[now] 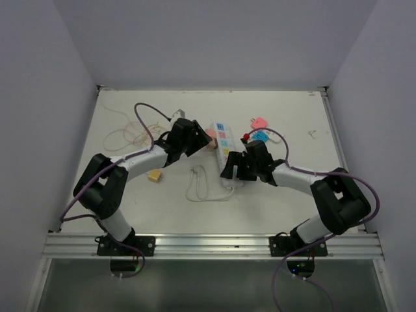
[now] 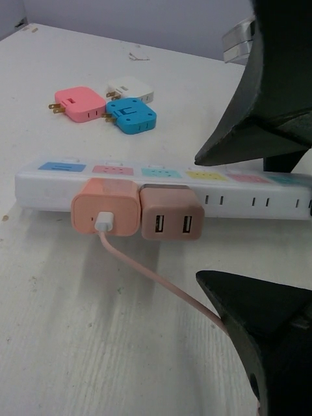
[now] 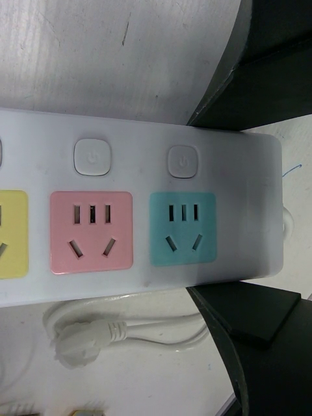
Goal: Pull the plug off the socket
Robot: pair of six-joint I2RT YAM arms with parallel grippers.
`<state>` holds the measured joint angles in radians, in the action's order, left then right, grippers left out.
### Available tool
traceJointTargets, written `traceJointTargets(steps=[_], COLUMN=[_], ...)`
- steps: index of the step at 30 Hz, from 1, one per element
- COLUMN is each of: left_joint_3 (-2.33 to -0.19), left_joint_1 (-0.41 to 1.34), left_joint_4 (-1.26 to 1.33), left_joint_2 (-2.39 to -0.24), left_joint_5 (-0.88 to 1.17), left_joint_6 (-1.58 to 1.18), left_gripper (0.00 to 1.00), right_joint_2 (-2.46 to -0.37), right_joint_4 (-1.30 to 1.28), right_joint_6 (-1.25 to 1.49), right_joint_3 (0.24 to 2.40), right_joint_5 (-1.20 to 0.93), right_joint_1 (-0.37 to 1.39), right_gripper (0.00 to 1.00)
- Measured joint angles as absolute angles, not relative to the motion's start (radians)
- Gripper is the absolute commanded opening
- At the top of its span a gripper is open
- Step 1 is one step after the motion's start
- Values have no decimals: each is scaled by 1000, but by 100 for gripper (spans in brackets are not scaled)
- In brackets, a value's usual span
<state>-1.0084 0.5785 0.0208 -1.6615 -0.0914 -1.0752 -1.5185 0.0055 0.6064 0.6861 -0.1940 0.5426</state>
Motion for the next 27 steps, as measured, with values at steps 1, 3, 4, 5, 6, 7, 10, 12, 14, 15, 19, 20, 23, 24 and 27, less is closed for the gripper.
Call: traceJointTargets(steps=[1, 3, 4, 5, 6, 7, 10, 12, 14, 15, 19, 20, 23, 24, 27], left_joint_3=[-1015, -1025, -1030, -1035, -1039, -1042, -1053, -1057, -1057, -1056, -1041, -1035, -1023, -1016, -1003], left_joint_1=[579, 579, 579, 579, 579, 579, 579, 579, 579, 578, 575, 574, 572, 571, 569], left_joint_4=[22, 22, 22, 25, 29, 35, 52, 70, 89, 101, 162, 173, 199, 208, 229], left_joint_2=[-1679, -1708, -1724, -1738, -1752, -1765, -1790, -1800, -1806, -1809, -1812, -1812, -1812, -1812, -1812], left_joint_5=[-92, -94, -95, -97, -98, -98, -98, -98, -96, -93, -77, -74, -60, -59, -56], left_joint_6=[-1080, -1083, -1085, -1086, -1087, -1089, -1090, -1090, -1092, -1094, -1109, -1113, -1124, -1129, -1144], left_gripper=[65, 62, 61, 60, 60, 59, 57, 54, 51, 46, 37, 35, 23, 20, 7], right_joint_2=[-1519, -1520, -1523, -1525, -1526, -1527, -1527, -1528, -1529, -1529, -1531, -1531, -1531, -1531, -1531], right_joint_4=[7, 9, 12, 14, 14, 15, 16, 18, 19, 20, 22, 22, 23, 23, 23], right_joint_6=[606, 606, 606, 606, 606, 606, 606, 605, 604, 603, 603, 603, 606, 606, 606], right_joint_3=[686, 686, 686, 687, 688, 688, 688, 688, 688, 688, 688, 688, 688, 688, 688], right_joint_5=[-196, -201, -203, -206, -210, -212, -218, -220, -222, -223, -226, -227, -227, -227, -227], right_joint_1=[543, 542, 542, 542, 542, 542, 542, 542, 542, 542, 541, 541, 540, 540, 540], right_gripper=[0, 0, 0, 0, 0, 0, 0, 0, 0, 0, 0, 0, 0, 0, 0])
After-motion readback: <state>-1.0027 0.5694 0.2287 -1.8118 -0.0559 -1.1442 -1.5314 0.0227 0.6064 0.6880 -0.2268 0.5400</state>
